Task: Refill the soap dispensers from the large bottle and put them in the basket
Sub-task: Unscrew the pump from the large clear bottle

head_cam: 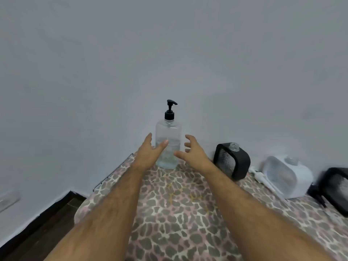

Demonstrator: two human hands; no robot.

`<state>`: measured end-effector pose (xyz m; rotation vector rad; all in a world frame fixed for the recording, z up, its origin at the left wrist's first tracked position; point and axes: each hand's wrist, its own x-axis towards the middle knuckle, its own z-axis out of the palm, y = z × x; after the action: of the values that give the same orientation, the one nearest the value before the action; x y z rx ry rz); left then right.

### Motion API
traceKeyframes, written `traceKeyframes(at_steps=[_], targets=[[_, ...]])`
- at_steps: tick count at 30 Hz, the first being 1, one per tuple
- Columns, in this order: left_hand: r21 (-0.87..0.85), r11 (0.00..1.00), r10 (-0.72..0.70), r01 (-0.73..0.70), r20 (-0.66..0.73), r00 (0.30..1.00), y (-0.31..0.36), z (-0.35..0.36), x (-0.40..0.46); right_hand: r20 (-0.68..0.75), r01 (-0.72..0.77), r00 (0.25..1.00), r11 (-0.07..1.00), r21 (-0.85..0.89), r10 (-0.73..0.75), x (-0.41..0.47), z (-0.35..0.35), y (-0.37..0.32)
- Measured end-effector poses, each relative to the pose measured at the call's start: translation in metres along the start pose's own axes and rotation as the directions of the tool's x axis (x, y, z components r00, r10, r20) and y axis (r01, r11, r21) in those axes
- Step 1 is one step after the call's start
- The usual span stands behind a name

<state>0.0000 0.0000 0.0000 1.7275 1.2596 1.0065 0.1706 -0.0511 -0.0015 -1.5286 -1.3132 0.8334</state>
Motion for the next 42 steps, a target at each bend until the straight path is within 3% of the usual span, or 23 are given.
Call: traceKeyframes(at_steps=[9, 19, 31, 42], targets=[[-0.16, 0.98, 0.125, -0.119, 0.025, 0.992, -0.003, 0.012, 0.004, 0.03, 0.048, 0.998, 0.992, 0.113, -0.052, 0.024, 0.019, 0.011], [-0.248, 0.964, 0.118, -0.1, 0.058, 0.991, 0.022, 0.024, -0.064, 0.023, 0.065, 0.997, 0.993, 0.103, -0.068, -0.059, -0.018, 0.008], [-0.173, 0.976, 0.145, -0.132, 0.067, 0.987, 0.059, 0.049, -0.195, 0.048, 0.053, 0.997, 0.991, 0.126, -0.059, -0.203, -0.068, 0.016], [-0.132, 0.98, 0.156, -0.147, 0.056, 0.986, 0.058, 0.038, -0.229, 0.083, 0.054, 0.994, 0.985, 0.162, -0.069, -0.234, -0.059, 0.017]])
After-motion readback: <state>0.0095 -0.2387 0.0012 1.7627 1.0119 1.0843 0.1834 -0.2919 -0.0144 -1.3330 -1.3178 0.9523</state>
